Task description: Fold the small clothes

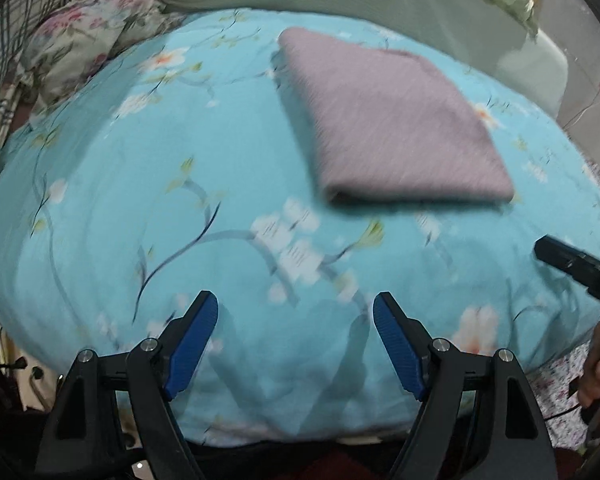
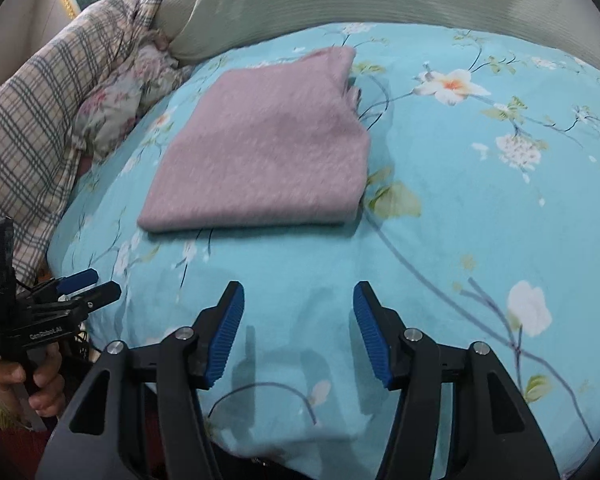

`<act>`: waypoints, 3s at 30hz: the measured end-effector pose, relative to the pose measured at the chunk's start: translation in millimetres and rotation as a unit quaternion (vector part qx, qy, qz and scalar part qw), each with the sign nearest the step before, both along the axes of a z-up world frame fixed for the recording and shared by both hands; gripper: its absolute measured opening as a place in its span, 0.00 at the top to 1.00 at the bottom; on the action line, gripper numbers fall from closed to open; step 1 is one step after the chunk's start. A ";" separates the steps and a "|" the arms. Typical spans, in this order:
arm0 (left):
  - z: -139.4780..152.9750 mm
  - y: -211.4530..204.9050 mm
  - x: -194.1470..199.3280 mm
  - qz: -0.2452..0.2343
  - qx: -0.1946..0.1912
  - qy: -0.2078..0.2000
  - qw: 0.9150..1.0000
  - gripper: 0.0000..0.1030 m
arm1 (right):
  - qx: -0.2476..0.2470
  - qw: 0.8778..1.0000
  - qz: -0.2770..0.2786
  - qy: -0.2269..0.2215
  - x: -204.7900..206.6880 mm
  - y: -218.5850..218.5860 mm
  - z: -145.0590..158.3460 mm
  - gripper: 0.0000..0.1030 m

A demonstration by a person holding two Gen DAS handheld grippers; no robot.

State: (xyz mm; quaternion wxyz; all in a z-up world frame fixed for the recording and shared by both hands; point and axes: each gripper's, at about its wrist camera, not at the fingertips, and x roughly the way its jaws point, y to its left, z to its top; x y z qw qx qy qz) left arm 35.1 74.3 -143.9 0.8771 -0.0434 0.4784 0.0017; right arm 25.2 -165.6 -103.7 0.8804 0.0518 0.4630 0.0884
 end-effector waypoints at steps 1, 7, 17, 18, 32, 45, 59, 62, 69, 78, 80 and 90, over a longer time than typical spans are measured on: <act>-2.1 3.0 -1.7 0.001 0.000 0.004 1.000 0.22 | -0.002 1.000 0.003 0.000 -1.1 1.5 -0.7 0.35; -0.6 4.5 -5.6 0.009 0.019 0.008 1.000 0.22 | -0.005 1.000 0.016 0.011 0.1 5.9 -2.8 0.32; 27.5 -6.8 16.3 0.008 0.080 -0.005 0.997 0.21 | -0.024 0.999 0.029 0.007 5.6 6.4 17.6 0.23; 32.0 -8.3 18.0 0.006 0.082 -0.009 0.997 0.20 | -0.029 0.999 0.032 0.008 6.9 6.5 19.6 0.23; 58.6 -31.0 62.0 -0.005 0.113 -0.030 0.993 0.17 | -0.034 0.999 0.036 -0.021 46.2 2.1 49.8 0.15; 57.4 -35.9 89.5 0.004 0.118 -0.023 0.993 0.17 | -0.020 0.999 0.042 -0.014 74.4 15.8 42.5 0.15; 54.2 -32.5 101.1 0.007 0.126 -0.015 0.992 0.17 | -0.024 0.999 0.047 -0.004 88.5 21.5 37.0 0.15; 56.5 -34.2 99.9 0.006 0.130 -0.019 0.991 0.17 | -0.024 0.999 0.047 -0.004 89.4 21.4 37.3 0.15; 59.9 -36.0 95.5 0.006 0.134 -0.025 0.991 0.17 | -0.026 0.998 0.050 -0.003 88.8 23.3 37.7 0.15; 63.1 -37.6 89.6 0.011 0.138 -0.031 0.990 0.17 | -0.027 0.998 0.050 -0.006 81.4 29.3 36.4 0.15; 63.8 -38.4 88.3 0.010 0.138 -0.032 0.990 0.17 | -0.025 0.998 0.051 -0.008 80.4 30.5 37.1 0.15; 69.6 -42.6 82.0 0.009 0.140 -0.043 0.989 0.16 | -0.027 0.998 0.052 -0.015 82.4 30.5 42.0 0.14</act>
